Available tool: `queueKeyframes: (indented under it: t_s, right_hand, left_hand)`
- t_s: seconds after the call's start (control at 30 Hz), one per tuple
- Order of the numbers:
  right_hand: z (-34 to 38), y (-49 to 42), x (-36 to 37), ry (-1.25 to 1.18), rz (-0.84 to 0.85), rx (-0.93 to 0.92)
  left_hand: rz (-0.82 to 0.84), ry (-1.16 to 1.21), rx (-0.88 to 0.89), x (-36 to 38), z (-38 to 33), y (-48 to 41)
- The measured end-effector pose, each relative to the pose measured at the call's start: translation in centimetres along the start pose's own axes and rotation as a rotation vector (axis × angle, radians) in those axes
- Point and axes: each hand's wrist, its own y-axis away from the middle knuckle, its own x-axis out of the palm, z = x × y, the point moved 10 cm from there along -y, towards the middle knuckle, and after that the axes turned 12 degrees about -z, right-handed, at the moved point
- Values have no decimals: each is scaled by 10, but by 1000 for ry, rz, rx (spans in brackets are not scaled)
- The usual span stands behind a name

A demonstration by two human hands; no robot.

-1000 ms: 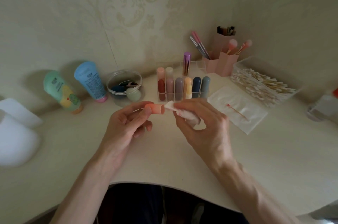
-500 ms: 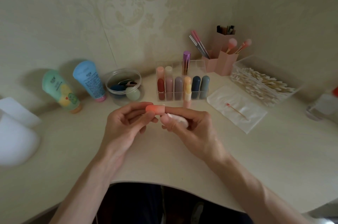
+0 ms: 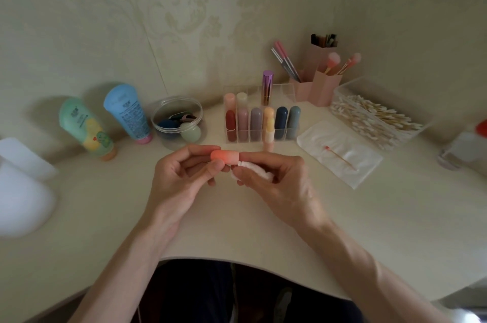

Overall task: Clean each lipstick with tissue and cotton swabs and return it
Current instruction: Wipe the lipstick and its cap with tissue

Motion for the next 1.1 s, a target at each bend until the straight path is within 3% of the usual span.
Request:
queueKeyframes:
  t_s: [0.23, 0.47, 0.57, 0.7, 0.83, 1.1]
  right_hand:
    - [-10, -1, 4, 20, -12, 37]
    - [-22, 6, 8, -208, 118, 335]
    - [-17, -1, -4, -118, -25, 254]
    - [4, -9, -23, 78, -156, -15]
    - [15, -5, -23, 237, -163, -161]
    - [-7, -8, -16, 47, -72, 78]
  left_hand:
    - [-21, 17, 20, -2, 2, -1]
    - [0, -61, 150, 8, -6, 1]
    - [39, -91, 187, 19, -9, -4]
    - [149, -171, 129, 35, -2, -11]
    - [183, -207, 65, 39, 10, -10]
    - [140, -199, 198, 30, 3, -8]
